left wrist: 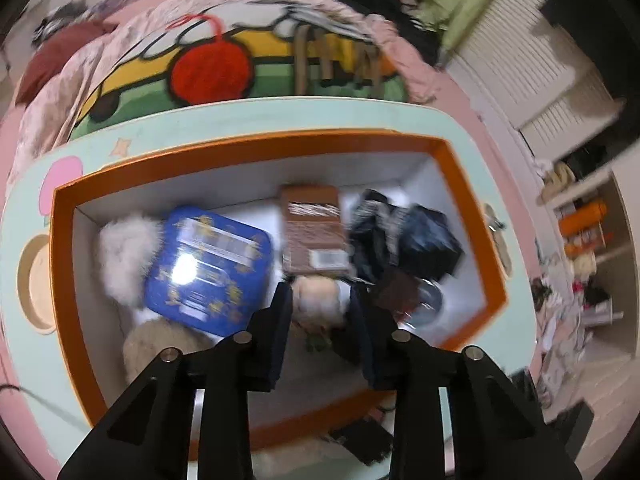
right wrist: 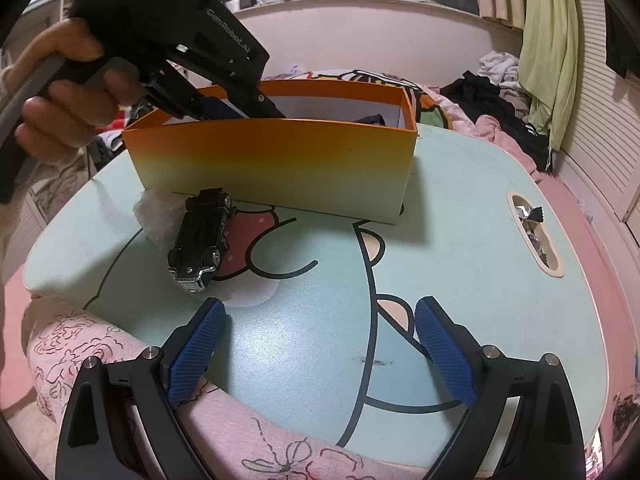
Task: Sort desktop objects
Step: 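Reach the left gripper into the box and grasp the white cartoon figurine, then carry the figurine out and set it in front of the toy car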
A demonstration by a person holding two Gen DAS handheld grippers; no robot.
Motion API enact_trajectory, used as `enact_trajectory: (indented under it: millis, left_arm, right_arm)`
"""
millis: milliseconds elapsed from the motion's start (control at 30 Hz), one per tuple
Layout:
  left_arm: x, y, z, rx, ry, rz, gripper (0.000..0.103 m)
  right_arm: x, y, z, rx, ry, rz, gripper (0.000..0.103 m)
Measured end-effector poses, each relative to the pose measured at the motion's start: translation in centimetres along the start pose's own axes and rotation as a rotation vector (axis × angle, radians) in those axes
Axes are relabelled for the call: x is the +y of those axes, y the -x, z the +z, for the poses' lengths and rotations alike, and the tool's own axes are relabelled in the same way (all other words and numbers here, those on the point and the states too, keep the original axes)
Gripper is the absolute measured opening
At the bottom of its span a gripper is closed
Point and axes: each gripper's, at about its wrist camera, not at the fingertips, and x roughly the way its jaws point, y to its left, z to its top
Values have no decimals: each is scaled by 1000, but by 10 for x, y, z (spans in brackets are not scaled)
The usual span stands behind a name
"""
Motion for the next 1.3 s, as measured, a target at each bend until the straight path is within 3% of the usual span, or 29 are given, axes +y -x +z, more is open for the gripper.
enact_trajectory:
  millis: [67,267,367,567,733,800,900,1033,1133,1167,1233,1300]
  left_arm:
    - [13,-13,4,42,37,-19,32]
    - [-10,-10,-6,-27,-99,61,31]
    - [-6,-4,-2,-58,-73,27,29]
    - [0,52,-13,-266,-68,-92,28]
    - [-2,111,-54,-431,-108,-172,29]
    - [-1,114,-76,-435,-131,-205,29]
    - [-5,94,-100,-368,-175,-233,29]
    - [-13,52,-112,-316,-197,-176,29]
    - [-12,35,-107,-343,-175,-180,30]
    - [-10,35,-106,-361,-160,-187,32]
    - [-5,43,-108,-389,-130,-206,55]
    - [1,57,-117,-449,-123,-211,68]
  right_arm:
    - [0,0,0,1,-1,-1,96]
    - [0,1,0,0,-1,0,96]
    - [0,1,0,-1,-2,0,96]
    - [1,1,0,0,-2,0,96]
    - [1,1,-1,-1,-2,0,96]
    - [2,1,-1,-1,-2,-1,96]
    - [1,1,-1,-1,-2,0,96]
    - [1,2,-1,-2,-2,0,96]
    - [1,2,-1,-2,-2,0,97]
    - [1,2,-1,-2,-2,0,97]
    - [1,2,-1,-2,-2,-1,97]
    - [1,2,0,-2,-2,-1,96]
